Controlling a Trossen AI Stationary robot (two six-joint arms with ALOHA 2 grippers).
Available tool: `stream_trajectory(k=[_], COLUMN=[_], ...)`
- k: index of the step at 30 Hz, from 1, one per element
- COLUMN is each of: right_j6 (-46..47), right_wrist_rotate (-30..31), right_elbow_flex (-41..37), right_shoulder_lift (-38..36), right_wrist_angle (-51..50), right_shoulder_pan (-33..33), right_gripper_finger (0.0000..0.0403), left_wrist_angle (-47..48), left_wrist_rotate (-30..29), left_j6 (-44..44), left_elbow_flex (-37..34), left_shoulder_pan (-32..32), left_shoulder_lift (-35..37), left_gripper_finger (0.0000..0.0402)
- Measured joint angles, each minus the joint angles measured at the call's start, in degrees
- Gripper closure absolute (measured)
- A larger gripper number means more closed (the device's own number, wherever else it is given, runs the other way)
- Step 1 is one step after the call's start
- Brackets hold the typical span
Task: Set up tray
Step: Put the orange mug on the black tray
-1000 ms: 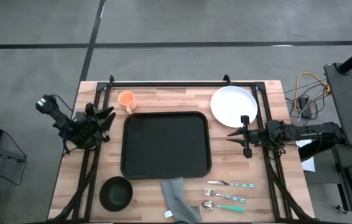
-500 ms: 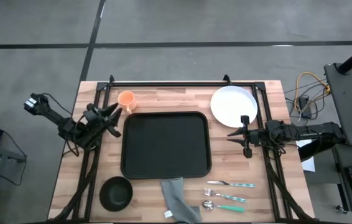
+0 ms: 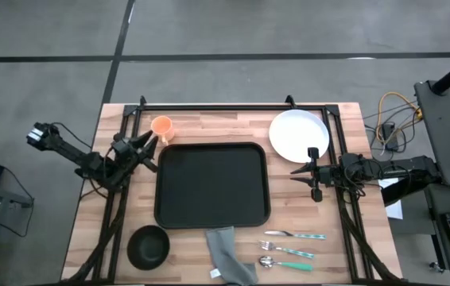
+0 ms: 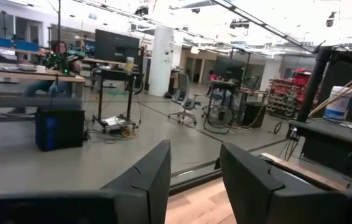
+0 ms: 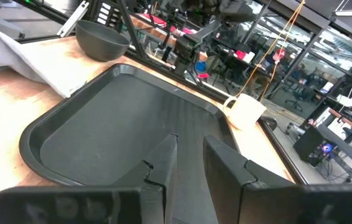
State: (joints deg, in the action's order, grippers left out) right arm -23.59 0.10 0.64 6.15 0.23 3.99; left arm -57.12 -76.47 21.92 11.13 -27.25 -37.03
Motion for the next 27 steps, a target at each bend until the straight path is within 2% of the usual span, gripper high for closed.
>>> stream_trajectory(k=[4, 7, 11, 14, 17, 21, 25, 27], right_j6=[0.0, 0.0, 0.0, 0.0, 0.0, 0.0, 0.0, 0.0], right_wrist_rotate=[0.0, 0.0, 0.0, 0.0, 0.0, 0.0, 0.0, 0.0], right_elbow_flex=[0.0, 0.0, 0.0, 0.0, 0.0, 0.0, 0.0, 0.0], right_shoulder_lift=[0.0, 0.0, 0.0, 0.0, 0.0, 0.0, 0.0, 0.0], right_wrist_angle=[0.0, 0.0, 0.0, 0.0, 0.0, 0.0, 0.0, 0.0], right_shoulder_pan=[0.0, 0.0, 0.0, 0.0, 0.0, 0.0, 0.0, 0.0], right_gripper_finger=[0.0335, 0.0335, 0.0335, 0.0335, 0.0335, 0.0335, 0.0335, 0.0335], left_wrist_angle=[0.0, 0.5, 6.8, 17.2, 35.3, 59.2, 69.2, 72.8], left_wrist_rotate=[4.1, 4.8, 5.7, 11.6, 18.9, 20.6, 23.3, 27.7], left_j6=[-3.0, -3.8, -7.9, -16.3, -26.3, -37.9, -39.2, -39.3], left_elbow_flex=[0.8, 2.4, 4.9, 8.3, 13.9, 22.1, 27.5, 29.9], left_shoulder_pan=[1.1, 2.0, 4.2, 7.2, 12.6, 19.4, 23.5, 26.2], left_shoulder_lift=[-3.4, -6.3, -9.1, -10.4, -11.4, -12.0, -12.2, -11.8], left_gripper_finger=[0.0281, 0.0281, 0.0281, 0.0281, 0.0281, 0.0281, 0.0281, 0.0281])
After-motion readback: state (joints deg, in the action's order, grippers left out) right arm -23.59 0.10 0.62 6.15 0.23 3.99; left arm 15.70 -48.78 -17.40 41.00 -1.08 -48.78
